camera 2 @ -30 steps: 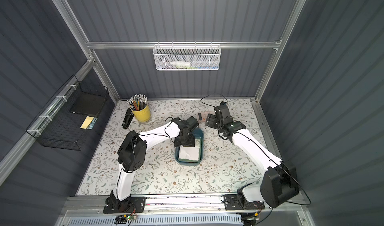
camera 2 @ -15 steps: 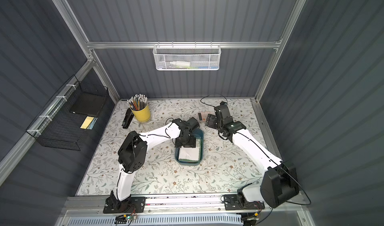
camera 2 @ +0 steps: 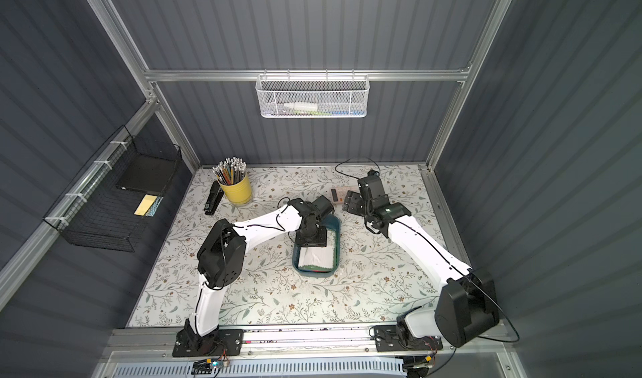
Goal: Take out the stationery paper from the storage box
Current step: Pick up the stationery paper from the storage box.
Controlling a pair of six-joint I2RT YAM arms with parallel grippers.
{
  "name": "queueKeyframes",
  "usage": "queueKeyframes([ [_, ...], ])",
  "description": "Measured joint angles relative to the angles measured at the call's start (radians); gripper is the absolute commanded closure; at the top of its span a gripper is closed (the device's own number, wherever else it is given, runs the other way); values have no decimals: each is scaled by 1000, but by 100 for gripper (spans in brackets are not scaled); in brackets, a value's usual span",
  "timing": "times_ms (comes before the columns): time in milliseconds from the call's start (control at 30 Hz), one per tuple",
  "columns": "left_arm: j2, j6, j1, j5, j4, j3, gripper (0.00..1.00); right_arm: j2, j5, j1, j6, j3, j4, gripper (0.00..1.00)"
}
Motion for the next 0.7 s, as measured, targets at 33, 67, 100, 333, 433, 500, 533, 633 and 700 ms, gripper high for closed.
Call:
queueKeyframes([
  [33, 0, 0, 0, 3, 0, 0, 39, 1, -1, 0, 0, 0, 0, 22],
  [67, 0, 0, 0, 5, 0, 0, 40, 2, -2, 0, 0, 0, 0, 22],
  [100, 0, 0, 0, 5, 0, 0, 40, 2, -3, 0, 0, 0, 0, 22],
  [333, 0, 0, 0, 15, 11, 0, 52, 19, -11, 0, 1, 0, 0, 22],
  [433, -2, 1, 0, 16, 11, 5, 61, 21, -16, 0, 1, 0, 0, 22],
  [500, -2, 4, 0, 16, 11, 12, 61, 21, -21, 0, 2, 0, 0, 22],
  [533, -3, 4, 0, 16, 11, 16, 61, 21, -24, 0, 3, 0, 0, 22],
  [633, -6, 5, 0, 14, 7, 32, 65, 30, -29, 0, 3, 1, -1, 22],
  [700, -8, 8, 0, 11, 4, 44, 68, 41, -33, 0, 3, 5, -8, 22],
])
